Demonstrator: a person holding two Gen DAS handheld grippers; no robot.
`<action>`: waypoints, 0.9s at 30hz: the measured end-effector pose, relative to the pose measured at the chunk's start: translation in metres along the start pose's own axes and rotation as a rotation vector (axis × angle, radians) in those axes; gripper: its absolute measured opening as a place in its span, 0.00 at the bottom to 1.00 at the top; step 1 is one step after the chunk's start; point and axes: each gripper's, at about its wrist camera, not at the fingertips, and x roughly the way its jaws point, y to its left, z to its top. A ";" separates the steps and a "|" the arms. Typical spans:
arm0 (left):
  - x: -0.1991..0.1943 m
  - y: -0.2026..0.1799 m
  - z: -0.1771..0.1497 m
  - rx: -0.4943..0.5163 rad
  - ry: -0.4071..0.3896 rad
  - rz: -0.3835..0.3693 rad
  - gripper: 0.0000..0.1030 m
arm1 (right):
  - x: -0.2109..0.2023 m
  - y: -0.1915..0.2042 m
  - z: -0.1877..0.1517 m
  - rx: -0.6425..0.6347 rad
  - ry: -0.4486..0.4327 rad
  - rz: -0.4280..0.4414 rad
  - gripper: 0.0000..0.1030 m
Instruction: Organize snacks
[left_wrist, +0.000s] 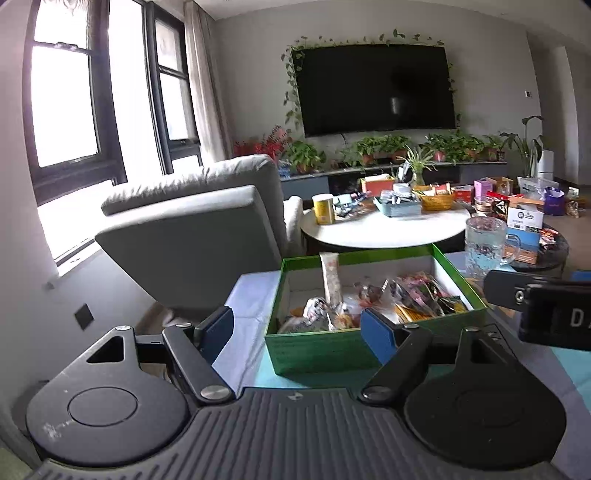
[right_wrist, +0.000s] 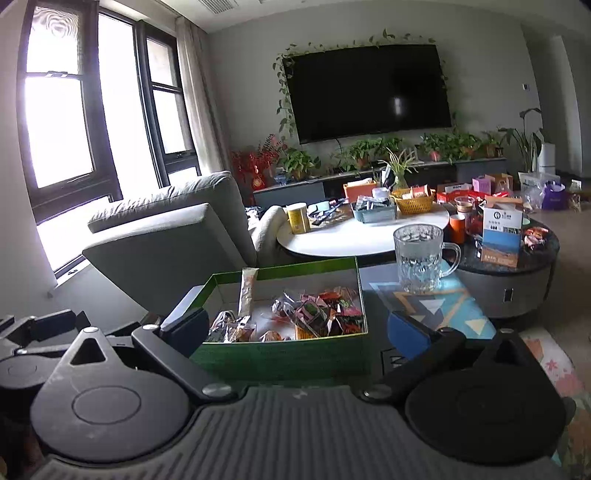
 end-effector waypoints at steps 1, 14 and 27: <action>-0.001 -0.001 -0.002 -0.001 0.003 -0.004 0.72 | 0.000 0.001 0.000 -0.002 0.002 -0.001 0.67; 0.007 0.003 -0.011 -0.033 0.066 -0.019 0.72 | 0.006 0.004 -0.008 -0.007 0.051 -0.016 0.67; 0.006 0.003 -0.012 -0.043 0.069 -0.033 0.72 | 0.006 0.008 -0.009 -0.016 0.074 -0.032 0.67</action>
